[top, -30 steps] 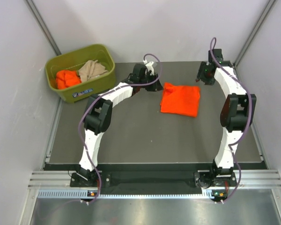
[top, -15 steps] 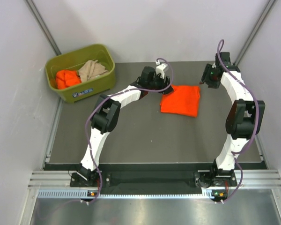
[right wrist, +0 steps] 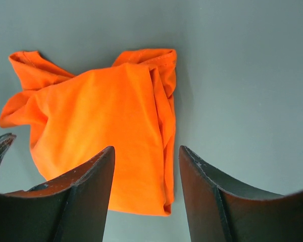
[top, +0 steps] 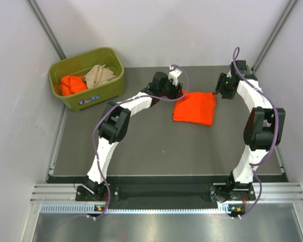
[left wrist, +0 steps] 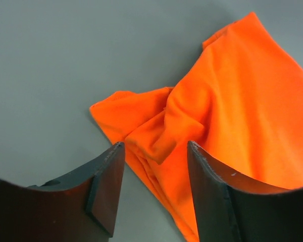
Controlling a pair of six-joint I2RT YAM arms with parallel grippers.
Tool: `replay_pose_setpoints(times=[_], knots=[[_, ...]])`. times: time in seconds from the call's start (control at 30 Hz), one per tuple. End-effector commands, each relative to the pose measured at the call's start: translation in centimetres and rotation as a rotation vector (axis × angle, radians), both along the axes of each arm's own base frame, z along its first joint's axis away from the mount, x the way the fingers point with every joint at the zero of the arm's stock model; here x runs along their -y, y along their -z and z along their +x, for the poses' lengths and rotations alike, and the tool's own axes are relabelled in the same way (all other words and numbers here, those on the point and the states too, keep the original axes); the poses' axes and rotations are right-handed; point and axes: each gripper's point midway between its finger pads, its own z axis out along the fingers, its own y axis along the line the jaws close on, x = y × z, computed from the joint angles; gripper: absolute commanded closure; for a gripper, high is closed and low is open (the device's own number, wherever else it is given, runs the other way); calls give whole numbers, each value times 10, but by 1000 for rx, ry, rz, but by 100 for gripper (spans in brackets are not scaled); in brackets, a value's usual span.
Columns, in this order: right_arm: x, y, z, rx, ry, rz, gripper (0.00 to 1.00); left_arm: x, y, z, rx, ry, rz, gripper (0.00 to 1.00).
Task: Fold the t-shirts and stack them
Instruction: Fold the tshirt
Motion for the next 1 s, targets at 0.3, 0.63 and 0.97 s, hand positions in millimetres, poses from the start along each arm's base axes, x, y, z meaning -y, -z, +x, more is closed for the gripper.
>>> replay_pose_setpoints(times=[0.3, 0.63, 0.97], knots=[[-15, -36, -2, 90, -27, 32, 47, 19, -12, 19, 42, 21, -83, 100], [-42, -10, -21, 34, -75, 66, 47, 12, -25, 61, -14, -154, -255, 100], [-51, 4, -27, 15, -93, 87, 47, -4, -2, 81, -132, -277, -293, 53]])
